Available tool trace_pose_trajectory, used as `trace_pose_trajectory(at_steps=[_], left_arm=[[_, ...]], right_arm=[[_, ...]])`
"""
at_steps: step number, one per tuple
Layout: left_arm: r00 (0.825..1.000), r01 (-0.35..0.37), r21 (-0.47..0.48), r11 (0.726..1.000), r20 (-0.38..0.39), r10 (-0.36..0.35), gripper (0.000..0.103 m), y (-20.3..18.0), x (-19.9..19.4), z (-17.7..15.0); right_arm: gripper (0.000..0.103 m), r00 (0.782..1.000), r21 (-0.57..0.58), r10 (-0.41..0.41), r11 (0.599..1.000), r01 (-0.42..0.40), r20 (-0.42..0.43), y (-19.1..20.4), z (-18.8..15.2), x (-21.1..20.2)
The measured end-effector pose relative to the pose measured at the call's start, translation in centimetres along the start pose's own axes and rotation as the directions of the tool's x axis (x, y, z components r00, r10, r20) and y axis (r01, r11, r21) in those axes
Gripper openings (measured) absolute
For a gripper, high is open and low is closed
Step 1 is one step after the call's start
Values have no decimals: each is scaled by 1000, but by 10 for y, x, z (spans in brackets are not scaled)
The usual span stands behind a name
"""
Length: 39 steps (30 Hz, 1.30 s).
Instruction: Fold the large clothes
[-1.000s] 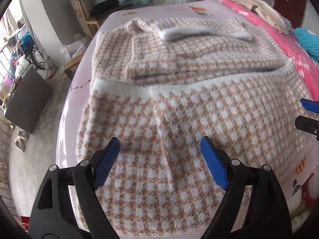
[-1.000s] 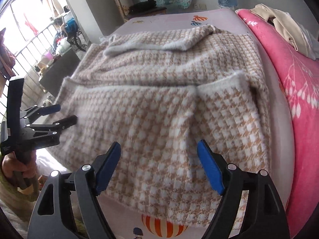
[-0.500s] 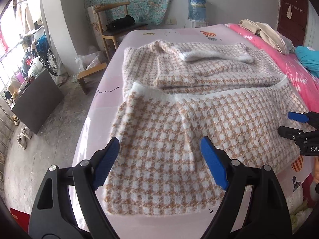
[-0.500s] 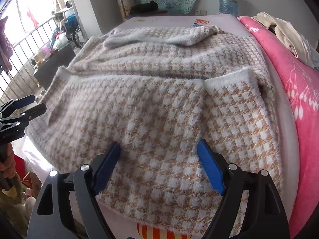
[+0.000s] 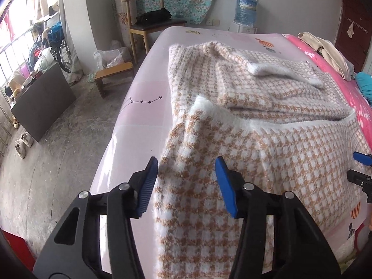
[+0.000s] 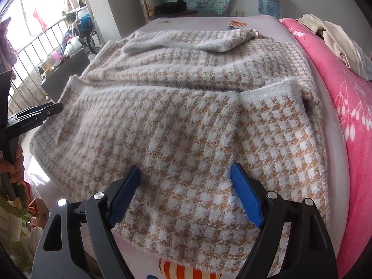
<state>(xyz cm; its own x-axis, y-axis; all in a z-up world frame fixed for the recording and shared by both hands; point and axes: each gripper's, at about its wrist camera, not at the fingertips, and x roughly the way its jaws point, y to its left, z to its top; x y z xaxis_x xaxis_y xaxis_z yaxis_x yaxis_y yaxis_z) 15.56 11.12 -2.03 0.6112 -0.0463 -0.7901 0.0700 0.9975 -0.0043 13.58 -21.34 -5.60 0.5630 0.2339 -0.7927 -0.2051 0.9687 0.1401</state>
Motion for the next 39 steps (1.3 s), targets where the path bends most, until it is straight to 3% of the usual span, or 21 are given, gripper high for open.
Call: trace_pose_trajectory(at_steps=[8, 18, 22, 24, 29, 34, 39], left_arm=[[996, 90, -9, 996, 6, -90, 41, 9, 2, 7], [990, 142, 11, 990, 19, -142, 37, 4, -11, 5], [996, 85, 59, 995, -31, -83, 37, -5, 2, 3], [995, 85, 40, 996, -54, -83, 37, -2, 12, 6], [979, 194, -41, 980, -53, -196, 37, 13, 26, 17], [959, 274, -43, 961, -62, -276, 37, 14, 33, 22], [920, 389, -22, 921, -48, -390, 37, 10, 20, 19]], right_arm=[[79, 1000, -1, 0, 1000, 0, -3, 1, 1, 1], [80, 1000, -1, -3, 1000, 3, -4, 2, 1, 2], [81, 1000, -3, -5, 1000, 5, -2, 2, 1, 3], [81, 1000, -3, -5, 1000, 5, -3, 3, 1, 3], [81, 1000, -4, -5, 1000, 5, -2, 2, 1, 2], [81, 1000, -4, -4, 1000, 4, -3, 3, 1, 3], [81, 1000, -4, -5, 1000, 5, -3, 3, 1, 2]])
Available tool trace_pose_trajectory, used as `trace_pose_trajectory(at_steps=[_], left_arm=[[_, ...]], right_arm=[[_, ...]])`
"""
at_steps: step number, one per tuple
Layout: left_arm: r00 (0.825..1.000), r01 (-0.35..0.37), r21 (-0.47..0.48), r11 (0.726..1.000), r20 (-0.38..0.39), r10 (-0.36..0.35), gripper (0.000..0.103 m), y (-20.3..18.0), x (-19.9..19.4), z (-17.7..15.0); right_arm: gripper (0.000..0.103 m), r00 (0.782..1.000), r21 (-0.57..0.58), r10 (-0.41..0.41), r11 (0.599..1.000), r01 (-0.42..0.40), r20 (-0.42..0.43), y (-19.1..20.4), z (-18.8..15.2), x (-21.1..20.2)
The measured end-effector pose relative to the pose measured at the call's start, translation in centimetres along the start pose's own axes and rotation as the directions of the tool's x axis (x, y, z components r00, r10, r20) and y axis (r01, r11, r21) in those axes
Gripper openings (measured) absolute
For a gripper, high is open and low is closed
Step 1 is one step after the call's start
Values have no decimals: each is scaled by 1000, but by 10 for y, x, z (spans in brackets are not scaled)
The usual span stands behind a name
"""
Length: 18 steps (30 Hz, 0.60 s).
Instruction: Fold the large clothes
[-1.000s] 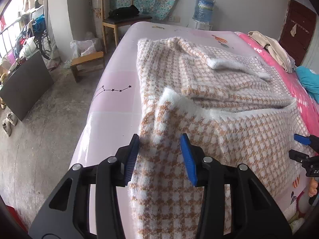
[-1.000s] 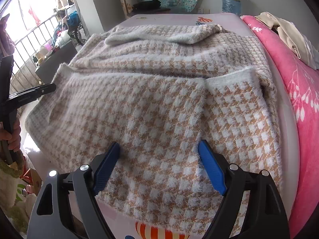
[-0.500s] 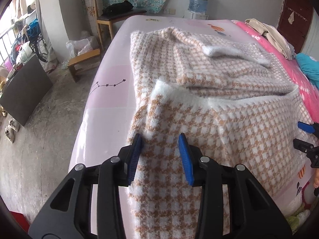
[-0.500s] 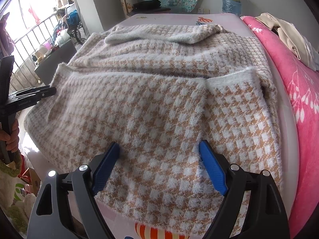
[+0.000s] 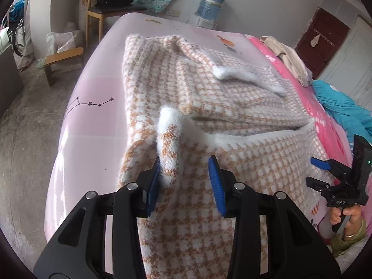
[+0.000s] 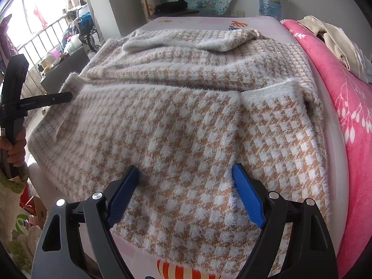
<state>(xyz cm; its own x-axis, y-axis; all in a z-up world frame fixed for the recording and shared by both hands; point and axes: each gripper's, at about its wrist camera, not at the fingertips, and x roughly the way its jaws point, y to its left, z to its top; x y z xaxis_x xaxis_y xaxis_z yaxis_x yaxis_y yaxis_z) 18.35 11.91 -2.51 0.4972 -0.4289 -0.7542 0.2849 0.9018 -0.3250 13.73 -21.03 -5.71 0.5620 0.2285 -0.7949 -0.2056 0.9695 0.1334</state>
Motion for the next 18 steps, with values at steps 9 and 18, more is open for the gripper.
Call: trace_pose_trajectory(at_steps=[9, 18], left_arm=[[990, -135, 28, 990, -43, 136, 37, -5, 11, 1], [977, -204, 122, 971, -45, 210, 39, -24, 12, -9]], right_arm=[[81, 1000, -1, 1, 1000, -1, 1, 0, 0, 1], [81, 1000, -1, -1, 1000, 1, 0, 0, 1, 1]])
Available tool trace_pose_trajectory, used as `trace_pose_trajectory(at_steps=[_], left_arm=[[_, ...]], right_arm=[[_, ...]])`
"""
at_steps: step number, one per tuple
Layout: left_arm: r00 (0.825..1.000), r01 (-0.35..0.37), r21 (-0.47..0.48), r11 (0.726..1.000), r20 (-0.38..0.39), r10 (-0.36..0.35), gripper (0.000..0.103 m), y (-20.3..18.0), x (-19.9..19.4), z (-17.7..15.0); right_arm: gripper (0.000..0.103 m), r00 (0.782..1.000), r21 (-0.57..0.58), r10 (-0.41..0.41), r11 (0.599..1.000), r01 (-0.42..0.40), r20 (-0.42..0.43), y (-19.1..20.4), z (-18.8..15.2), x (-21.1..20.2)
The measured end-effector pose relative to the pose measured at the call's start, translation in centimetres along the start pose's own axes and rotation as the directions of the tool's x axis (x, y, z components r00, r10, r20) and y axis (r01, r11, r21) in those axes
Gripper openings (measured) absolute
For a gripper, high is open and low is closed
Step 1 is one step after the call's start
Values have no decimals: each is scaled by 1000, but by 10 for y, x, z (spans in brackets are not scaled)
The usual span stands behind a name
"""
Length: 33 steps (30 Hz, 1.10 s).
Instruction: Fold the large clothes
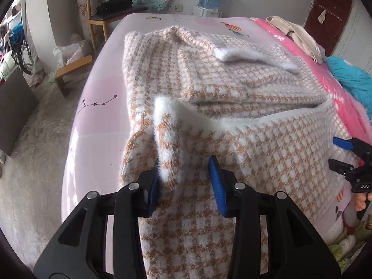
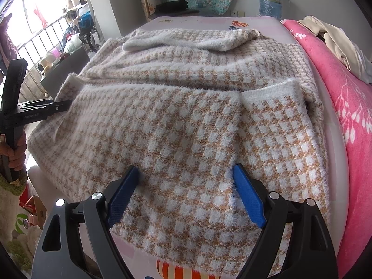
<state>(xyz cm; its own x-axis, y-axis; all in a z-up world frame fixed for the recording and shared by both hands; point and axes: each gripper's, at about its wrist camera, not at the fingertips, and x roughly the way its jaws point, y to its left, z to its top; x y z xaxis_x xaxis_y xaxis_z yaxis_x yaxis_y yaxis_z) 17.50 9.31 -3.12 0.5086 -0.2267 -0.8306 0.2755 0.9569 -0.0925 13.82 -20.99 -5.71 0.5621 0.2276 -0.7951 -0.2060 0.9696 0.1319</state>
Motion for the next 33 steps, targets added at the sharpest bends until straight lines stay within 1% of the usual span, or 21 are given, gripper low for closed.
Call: trace_pose_trajectory(at_steps=[2, 5, 7, 9, 16, 20, 28, 33], left_arm=[[998, -61, 28, 998, -4, 61, 39, -8, 0, 0], [990, -140, 68, 988, 5, 140, 39, -20, -1, -1], [983, -183, 90, 979, 13, 182, 39, -27, -2, -2], [978, -208, 101, 973, 17, 207, 39, -30, -3, -2], [970, -241, 107, 965, 13, 241, 39, -34, -3, -1], [967, -255, 110, 961, 8, 256, 39, -38, -2, 0], [962, -271, 119, 955, 5, 272, 38, -42, -1, 1], [961, -275, 122, 954, 4, 277, 38, -43, -1, 0]], right_arm=[[81, 1000, 0, -1, 1000, 1, 2, 0, 0, 0], [81, 1000, 0, 0, 1000, 0, 6, -1, 0, 0], [81, 1000, -1, 0, 1000, 0, 3, -2, 1, 0], [81, 1000, -1, 1, 1000, -1, 3, -1, -1, 0], [82, 1000, 0, 8, 1000, -8, 6, -3, -1, -2], [84, 1000, -2, 14, 1000, -14, 9, -4, -4, -4], [84, 999, 29, 48, 998, -48, 16, -10, -5, -14], [84, 998, 36, 54, 998, -55, 17, -11, -6, -16]])
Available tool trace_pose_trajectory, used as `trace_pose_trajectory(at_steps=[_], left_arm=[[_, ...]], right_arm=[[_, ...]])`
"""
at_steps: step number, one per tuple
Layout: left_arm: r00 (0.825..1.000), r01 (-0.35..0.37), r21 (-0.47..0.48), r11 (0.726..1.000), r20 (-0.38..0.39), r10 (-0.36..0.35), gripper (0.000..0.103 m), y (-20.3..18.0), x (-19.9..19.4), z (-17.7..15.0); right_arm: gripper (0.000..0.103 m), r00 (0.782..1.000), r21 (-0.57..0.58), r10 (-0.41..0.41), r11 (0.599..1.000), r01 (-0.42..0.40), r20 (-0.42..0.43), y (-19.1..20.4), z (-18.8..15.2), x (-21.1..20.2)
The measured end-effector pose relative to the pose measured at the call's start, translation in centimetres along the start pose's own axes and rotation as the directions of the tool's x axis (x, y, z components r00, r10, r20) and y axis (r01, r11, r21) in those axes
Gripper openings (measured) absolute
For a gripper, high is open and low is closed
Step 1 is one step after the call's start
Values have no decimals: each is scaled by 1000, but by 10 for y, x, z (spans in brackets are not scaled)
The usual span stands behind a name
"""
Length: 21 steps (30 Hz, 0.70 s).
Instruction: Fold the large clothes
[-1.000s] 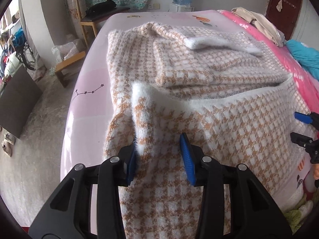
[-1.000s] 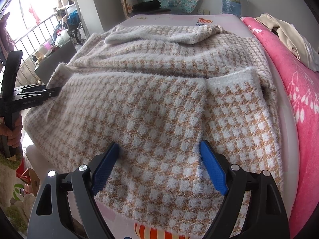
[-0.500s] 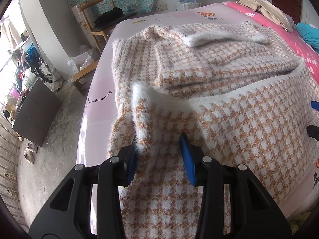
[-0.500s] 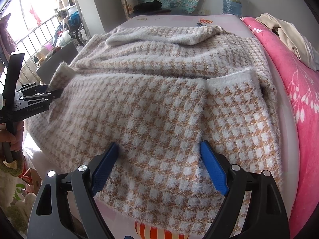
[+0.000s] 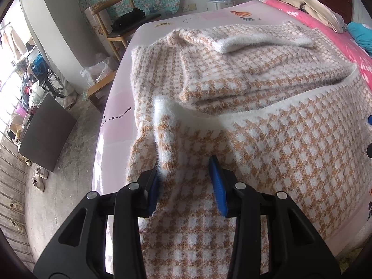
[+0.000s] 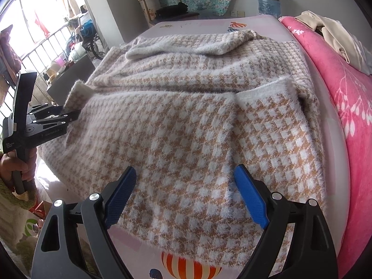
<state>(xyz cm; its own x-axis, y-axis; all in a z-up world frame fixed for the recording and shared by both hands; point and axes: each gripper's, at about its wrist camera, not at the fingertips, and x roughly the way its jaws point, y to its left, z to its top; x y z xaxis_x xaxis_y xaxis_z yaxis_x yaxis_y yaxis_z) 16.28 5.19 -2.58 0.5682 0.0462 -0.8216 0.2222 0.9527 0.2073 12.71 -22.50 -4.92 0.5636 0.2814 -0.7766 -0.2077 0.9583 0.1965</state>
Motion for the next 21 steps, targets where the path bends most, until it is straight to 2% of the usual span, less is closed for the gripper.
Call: trace_pose_trajectory(at_steps=[13, 21], left_arm=[[1000, -6, 5, 1000, 0, 6, 38, -1, 0, 0], [1000, -5, 3, 1000, -1, 5, 38, -1, 0, 0]], right_arm=[[84, 1000, -12, -13, 1000, 13, -7, 3, 0, 2], [93, 999, -47, -27, 999, 27, -17, 11, 0, 8]])
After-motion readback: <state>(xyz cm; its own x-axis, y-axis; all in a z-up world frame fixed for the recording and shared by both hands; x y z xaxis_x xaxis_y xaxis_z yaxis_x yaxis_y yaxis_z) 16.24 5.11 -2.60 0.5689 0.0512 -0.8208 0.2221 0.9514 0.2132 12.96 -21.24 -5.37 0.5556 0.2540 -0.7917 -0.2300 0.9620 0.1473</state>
